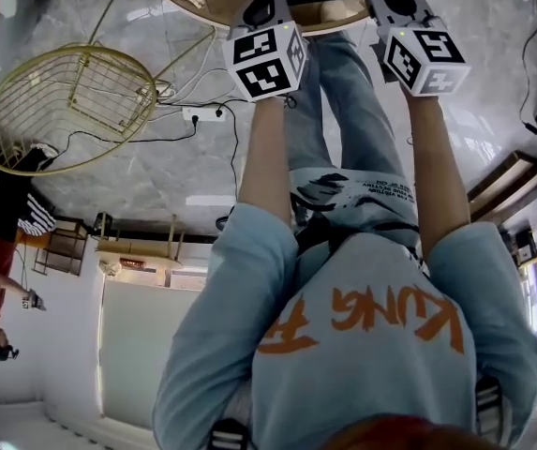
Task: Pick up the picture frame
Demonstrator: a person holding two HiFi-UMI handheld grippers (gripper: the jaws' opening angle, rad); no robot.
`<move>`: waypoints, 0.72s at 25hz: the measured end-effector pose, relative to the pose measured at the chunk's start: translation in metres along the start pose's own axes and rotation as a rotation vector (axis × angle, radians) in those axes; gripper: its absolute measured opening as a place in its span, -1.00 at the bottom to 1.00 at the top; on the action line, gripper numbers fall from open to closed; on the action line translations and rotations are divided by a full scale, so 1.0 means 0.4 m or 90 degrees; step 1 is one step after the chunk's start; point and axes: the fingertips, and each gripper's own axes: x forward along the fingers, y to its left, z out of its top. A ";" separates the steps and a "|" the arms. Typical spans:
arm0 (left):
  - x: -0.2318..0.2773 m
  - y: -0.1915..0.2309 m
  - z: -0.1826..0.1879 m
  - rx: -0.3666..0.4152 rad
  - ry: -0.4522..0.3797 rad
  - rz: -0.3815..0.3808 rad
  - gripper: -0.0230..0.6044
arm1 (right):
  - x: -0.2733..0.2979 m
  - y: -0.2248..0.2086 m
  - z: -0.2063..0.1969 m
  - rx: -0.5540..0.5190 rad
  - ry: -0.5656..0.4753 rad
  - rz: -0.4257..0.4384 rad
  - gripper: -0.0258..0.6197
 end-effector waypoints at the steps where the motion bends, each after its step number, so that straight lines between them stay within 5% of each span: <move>1: 0.013 0.007 -0.004 0.000 0.002 0.001 -0.86 | 0.012 -0.006 -0.007 0.001 0.003 -0.001 -0.92; 13: 0.131 0.065 -0.034 0.016 0.035 0.003 -0.86 | 0.141 -0.061 -0.084 0.013 0.051 -0.016 -0.92; 18: 0.167 0.104 -0.049 0.015 0.048 0.003 -0.78 | 0.203 -0.074 -0.116 0.018 0.071 -0.020 -0.76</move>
